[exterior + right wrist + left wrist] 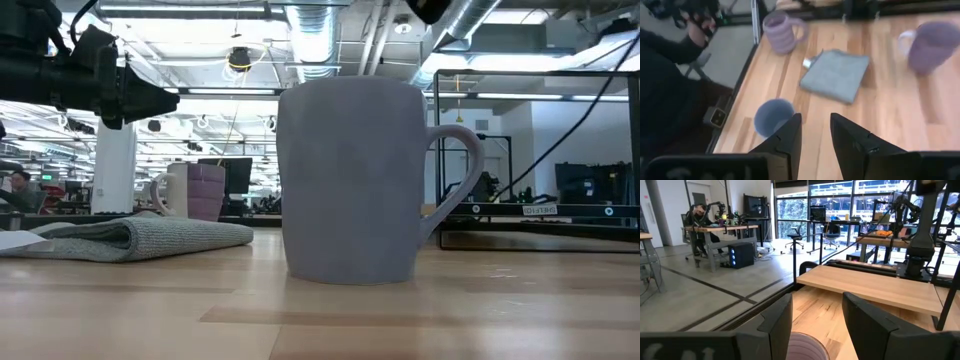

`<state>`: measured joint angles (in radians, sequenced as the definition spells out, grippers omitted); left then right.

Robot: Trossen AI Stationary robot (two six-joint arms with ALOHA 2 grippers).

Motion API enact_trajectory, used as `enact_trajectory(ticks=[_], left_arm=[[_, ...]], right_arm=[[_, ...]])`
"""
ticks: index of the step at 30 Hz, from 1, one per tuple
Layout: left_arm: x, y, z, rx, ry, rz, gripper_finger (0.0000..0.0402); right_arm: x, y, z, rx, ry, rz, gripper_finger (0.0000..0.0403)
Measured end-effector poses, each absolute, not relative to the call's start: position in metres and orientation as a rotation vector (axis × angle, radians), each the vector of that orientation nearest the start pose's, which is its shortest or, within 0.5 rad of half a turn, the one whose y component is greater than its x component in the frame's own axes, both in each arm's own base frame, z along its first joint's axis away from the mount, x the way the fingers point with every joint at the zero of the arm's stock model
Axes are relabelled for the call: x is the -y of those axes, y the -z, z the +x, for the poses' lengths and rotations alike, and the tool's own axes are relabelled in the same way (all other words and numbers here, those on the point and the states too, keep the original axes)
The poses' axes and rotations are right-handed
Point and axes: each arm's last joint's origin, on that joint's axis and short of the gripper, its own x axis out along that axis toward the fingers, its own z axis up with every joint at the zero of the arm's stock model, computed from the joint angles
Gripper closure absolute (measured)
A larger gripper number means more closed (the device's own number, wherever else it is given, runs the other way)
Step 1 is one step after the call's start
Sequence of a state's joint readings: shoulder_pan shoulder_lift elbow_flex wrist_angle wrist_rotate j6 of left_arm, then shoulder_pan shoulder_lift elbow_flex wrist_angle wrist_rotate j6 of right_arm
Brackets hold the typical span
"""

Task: Stack small to large cups/mugs on shelf
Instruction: Put the blue mug on the shelf

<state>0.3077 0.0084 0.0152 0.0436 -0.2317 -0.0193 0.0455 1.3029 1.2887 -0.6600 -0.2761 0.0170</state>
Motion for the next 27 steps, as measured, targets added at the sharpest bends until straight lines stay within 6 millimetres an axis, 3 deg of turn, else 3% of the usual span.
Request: enact_trajectory(ticks=[7,14,27], left_arm=[[-0.036,-0.172,0.090,0.056,-0.539,-0.017,0.0237],[-0.036,-0.172,0.090,0.056,-0.540,-0.017,0.0237],[-0.036,-0.172,0.090,0.056,-0.540,-0.017,0.0237]], right_arm=[[-0.043,-0.324,0.297,-0.823,-0.289,0.224,0.0276],[-0.048,-0.306,0.312,-0.903,-0.218,0.390,0.0276],[-0.053,-0.313,0.316,-0.829,-0.337,0.423,0.0269]])
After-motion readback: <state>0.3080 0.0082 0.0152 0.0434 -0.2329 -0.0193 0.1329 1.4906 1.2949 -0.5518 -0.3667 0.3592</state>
